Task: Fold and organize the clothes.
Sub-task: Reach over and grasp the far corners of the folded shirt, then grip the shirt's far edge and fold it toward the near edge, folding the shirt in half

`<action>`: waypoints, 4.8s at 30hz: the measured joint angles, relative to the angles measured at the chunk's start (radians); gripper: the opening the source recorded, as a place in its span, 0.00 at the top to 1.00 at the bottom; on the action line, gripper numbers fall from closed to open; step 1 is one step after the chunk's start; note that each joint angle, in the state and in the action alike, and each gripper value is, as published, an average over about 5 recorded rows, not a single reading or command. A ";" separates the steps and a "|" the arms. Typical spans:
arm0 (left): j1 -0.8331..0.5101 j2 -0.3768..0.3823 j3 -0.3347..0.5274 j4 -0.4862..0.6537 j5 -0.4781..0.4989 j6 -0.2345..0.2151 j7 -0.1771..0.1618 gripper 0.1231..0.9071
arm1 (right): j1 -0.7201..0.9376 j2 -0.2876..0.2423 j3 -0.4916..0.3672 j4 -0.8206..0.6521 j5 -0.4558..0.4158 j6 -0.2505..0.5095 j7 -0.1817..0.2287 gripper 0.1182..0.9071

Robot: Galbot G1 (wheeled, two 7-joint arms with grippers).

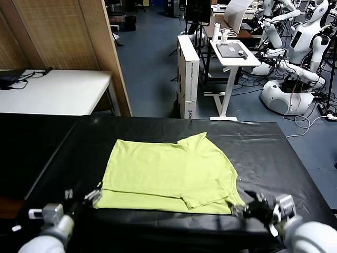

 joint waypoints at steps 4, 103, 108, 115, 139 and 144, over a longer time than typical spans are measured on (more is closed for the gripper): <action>-0.121 0.010 0.056 0.077 -0.028 0.018 -0.005 0.00 | 0.155 0.031 -0.110 -0.125 0.001 -0.003 -0.009 0.00; -0.622 -0.025 0.340 0.646 -0.021 -0.005 0.094 0.89 | 0.501 0.233 -0.386 -0.562 -0.088 0.162 -0.102 0.97; -0.578 -0.004 0.315 0.572 -0.036 0.003 0.078 0.89 | 0.468 0.205 -0.358 -0.503 -0.059 0.206 -0.100 0.97; -0.475 0.025 0.252 0.432 -0.049 0.008 0.067 0.89 | 0.390 0.145 -0.302 -0.385 -0.006 0.218 -0.086 0.97; -0.045 0.077 0.064 0.072 -0.001 0.018 0.052 0.89 | -0.109 -0.190 -0.088 0.082 0.113 0.086 0.024 0.97; 0.029 0.062 0.043 0.042 0.027 0.016 0.065 0.89 | -0.151 -0.208 -0.098 0.099 0.099 0.045 0.034 0.97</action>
